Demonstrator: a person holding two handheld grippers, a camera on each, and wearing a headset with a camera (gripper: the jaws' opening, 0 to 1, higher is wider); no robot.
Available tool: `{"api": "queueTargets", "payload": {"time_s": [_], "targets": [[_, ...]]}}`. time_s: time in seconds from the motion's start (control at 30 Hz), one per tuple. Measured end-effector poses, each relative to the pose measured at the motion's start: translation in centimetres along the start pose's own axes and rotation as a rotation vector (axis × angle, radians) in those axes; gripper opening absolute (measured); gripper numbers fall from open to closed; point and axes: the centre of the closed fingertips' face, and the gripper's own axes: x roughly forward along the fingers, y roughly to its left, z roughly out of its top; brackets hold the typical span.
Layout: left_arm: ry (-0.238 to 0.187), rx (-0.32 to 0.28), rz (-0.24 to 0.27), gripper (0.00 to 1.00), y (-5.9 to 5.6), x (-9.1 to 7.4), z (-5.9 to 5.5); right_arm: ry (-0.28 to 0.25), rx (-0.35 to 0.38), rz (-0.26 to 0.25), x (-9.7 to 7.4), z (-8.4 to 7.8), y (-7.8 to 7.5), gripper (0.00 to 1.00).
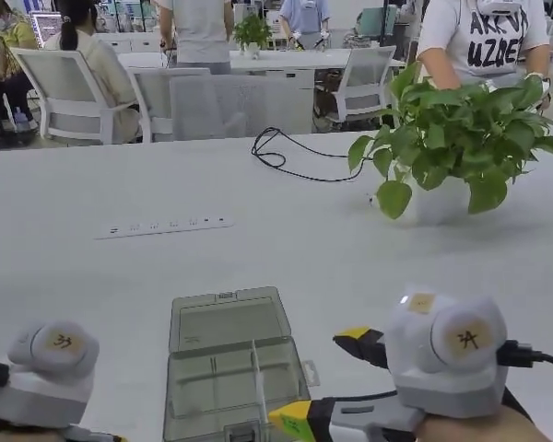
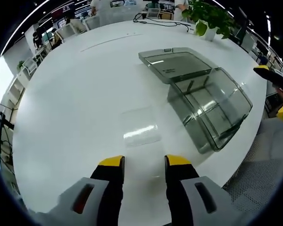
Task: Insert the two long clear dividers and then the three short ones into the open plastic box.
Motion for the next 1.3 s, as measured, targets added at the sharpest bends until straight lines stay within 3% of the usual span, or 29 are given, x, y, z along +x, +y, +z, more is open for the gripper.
{"api": "queueTargets", "payload": {"time_s": [0.13, 0.5, 0.93, 1.3], "targets": [[0.006, -0.052, -0.033, 0.35, -0.4, 0.2, -0.1, 0.009, -0.003, 0.003, 0.1, -0.2, 0.0, 0.74], [0.029, -0.061, -0.016, 0.39, -0.2, 0.2, 0.0, 0.022, -0.003, 0.014, 0.5, -0.5, 0.3, 0.73], [0.046, -0.090, -0.018, 0.43, -0.8, 0.2, 0.0, 0.034, -0.002, 0.020, 0.9, -0.6, 0.3, 0.73], [0.075, -0.144, 0.031, 0.42, -1.0, 0.2, -0.3, 0.046, -0.004, 0.013, 0.8, -0.8, 0.0, 0.71]]}}
